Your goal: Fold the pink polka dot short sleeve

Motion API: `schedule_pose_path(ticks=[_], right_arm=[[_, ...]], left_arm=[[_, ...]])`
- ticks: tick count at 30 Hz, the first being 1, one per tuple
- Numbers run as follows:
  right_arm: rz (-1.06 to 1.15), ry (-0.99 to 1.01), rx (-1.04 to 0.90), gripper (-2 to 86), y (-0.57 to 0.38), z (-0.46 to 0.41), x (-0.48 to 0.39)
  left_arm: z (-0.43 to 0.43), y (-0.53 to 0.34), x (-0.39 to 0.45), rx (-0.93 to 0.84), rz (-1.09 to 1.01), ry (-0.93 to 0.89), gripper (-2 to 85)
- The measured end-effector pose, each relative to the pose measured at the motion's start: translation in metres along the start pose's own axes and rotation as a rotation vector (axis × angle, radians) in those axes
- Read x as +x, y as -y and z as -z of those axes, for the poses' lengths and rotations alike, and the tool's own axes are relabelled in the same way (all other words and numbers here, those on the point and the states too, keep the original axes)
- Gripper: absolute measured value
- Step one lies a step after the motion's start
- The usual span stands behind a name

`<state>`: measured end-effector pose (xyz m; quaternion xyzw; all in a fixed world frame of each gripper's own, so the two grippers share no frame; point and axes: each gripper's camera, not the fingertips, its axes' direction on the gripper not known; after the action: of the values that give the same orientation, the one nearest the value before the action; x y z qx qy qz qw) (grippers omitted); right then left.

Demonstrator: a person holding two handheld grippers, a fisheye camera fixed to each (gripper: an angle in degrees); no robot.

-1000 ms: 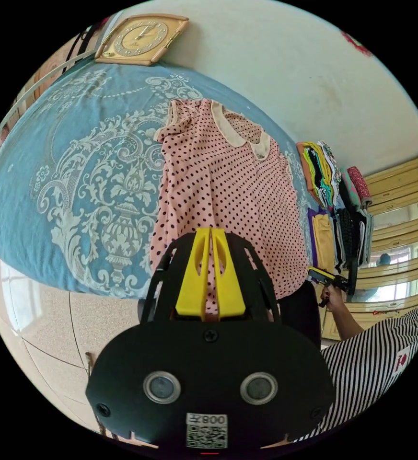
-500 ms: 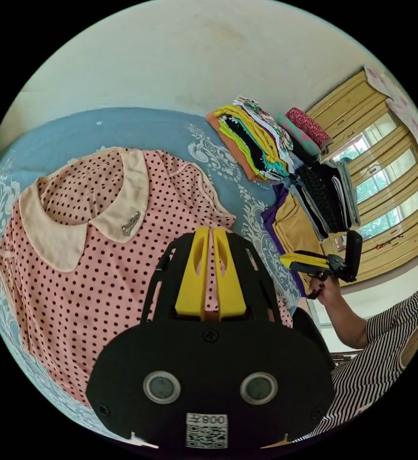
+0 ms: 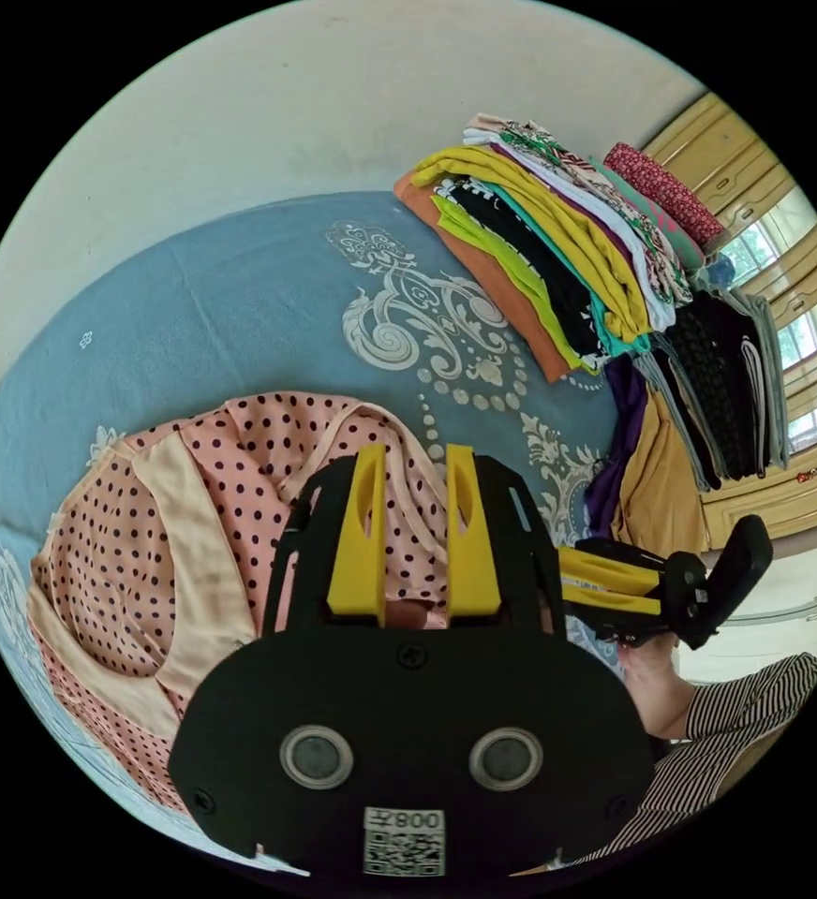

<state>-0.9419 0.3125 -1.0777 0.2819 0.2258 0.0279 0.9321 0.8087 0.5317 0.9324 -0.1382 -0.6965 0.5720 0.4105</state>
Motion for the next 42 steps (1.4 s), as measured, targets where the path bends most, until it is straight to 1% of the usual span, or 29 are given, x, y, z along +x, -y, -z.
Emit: schedule_pose_path(ticks=[2,4,6,8,10,12,14,20,23,27,34,37,42], right_arm=[[-0.004,-0.012,-0.008,6.5,0.006,-0.009,0.000],[0.020,0.041,-0.017,5.7,0.011,-0.022,-0.003],[0.017,0.040,-0.064,5.3,0.011,-0.036,-0.005],[0.026,0.047,-0.070,4.4,0.011,-0.043,-0.008],[0.034,0.071,-0.081,3.3,0.012,-0.054,-0.011],[0.037,0.081,-0.096,2.5,0.013,-0.063,-0.012],[0.049,0.091,-0.090,1.8,0.012,-0.068,-0.014],[0.088,0.090,0.004,0.9,0.011,-0.072,-0.029],[0.126,0.080,0.050,0.8,0.010,-0.071,-0.042],[0.195,0.117,0.072,0.8,0.010,-0.081,-0.066],[0.290,0.151,-0.045,0.8,0.012,-0.141,-0.101],[0.302,0.105,-0.088,0.8,0.012,-0.166,-0.109],[0.282,0.122,-0.149,0.8,0.014,-0.200,-0.105]], left_arm=[[-0.008,0.029,0.007,-0.016,-0.007,0.029,8.7],[-0.014,0.049,0.013,-0.036,-0.021,0.060,8.1],[-0.020,0.066,0.017,-0.065,-0.032,0.125,6.4],[-0.021,0.086,0.020,-0.077,-0.032,0.191,3.4],[-0.020,0.098,0.020,-0.075,-0.040,0.211,2.1],[-0.016,0.107,0.017,-0.052,-0.027,0.183,1.3],[-0.007,0.118,0.008,-0.009,0.010,0.108,0.8],[0.026,0.132,-0.023,0.110,0.060,-0.065,0.3],[0.037,0.133,-0.046,0.138,0.111,-0.133,0.3],[0.042,0.129,-0.073,0.149,0.166,-0.169,0.3],[0.030,0.122,-0.109,0.100,0.230,-0.168,0.5],[0.023,0.123,-0.118,0.089,0.243,-0.162,0.6],[0.018,0.125,-0.123,0.082,0.242,-0.128,1.1]])
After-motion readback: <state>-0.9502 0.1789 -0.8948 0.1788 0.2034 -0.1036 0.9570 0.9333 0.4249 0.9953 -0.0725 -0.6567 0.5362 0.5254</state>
